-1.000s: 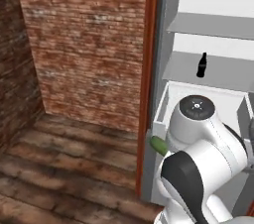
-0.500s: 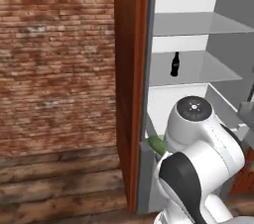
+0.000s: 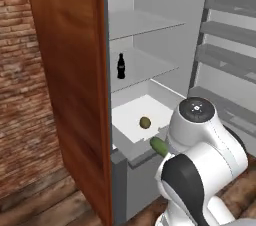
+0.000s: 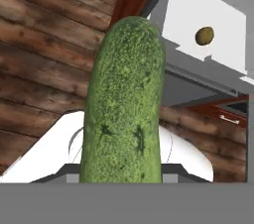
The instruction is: Place the cucumber and potato inside the fridge drawer. Close the drawer after placing the vegetables.
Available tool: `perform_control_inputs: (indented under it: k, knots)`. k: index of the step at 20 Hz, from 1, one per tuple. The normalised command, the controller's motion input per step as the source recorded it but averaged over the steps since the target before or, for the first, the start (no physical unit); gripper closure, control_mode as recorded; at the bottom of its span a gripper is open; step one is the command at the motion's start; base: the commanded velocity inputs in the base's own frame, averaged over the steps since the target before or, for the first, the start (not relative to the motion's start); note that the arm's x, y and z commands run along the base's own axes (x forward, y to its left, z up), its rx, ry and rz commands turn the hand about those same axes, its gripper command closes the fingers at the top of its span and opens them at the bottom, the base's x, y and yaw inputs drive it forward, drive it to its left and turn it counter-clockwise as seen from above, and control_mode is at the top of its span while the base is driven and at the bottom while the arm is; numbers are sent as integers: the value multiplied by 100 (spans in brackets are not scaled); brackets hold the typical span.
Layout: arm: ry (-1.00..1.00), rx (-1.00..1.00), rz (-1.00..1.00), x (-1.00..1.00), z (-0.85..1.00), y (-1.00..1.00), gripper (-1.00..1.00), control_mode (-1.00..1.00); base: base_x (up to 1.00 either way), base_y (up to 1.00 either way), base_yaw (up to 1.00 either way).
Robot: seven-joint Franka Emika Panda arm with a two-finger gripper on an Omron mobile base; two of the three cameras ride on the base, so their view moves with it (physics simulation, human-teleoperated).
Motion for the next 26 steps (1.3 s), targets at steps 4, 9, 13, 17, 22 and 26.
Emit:
perform_control_inputs:
  k: [4, 9, 13, 17, 22, 26]
  knots:
    - [0, 0, 0, 0, 0, 0, 100, 100, 52, 42, -69]
    - [0, 0, 0, 0, 0, 0, 100, 100, 14, 7, -49]
    - [-9, 10, -8, -25, 0, -37, 100, -100, -4, -21, -13]
    - [-7, 17, -14, 6, 3, -34, 100, -100, 0, 0, 0]
    - [0, 11, -11, 42, 35, -20, 100, -100, 0, 0, 0]
    - [-3, 6, -7, 2, 30, 0, 100, -100, 0, 0, 0]
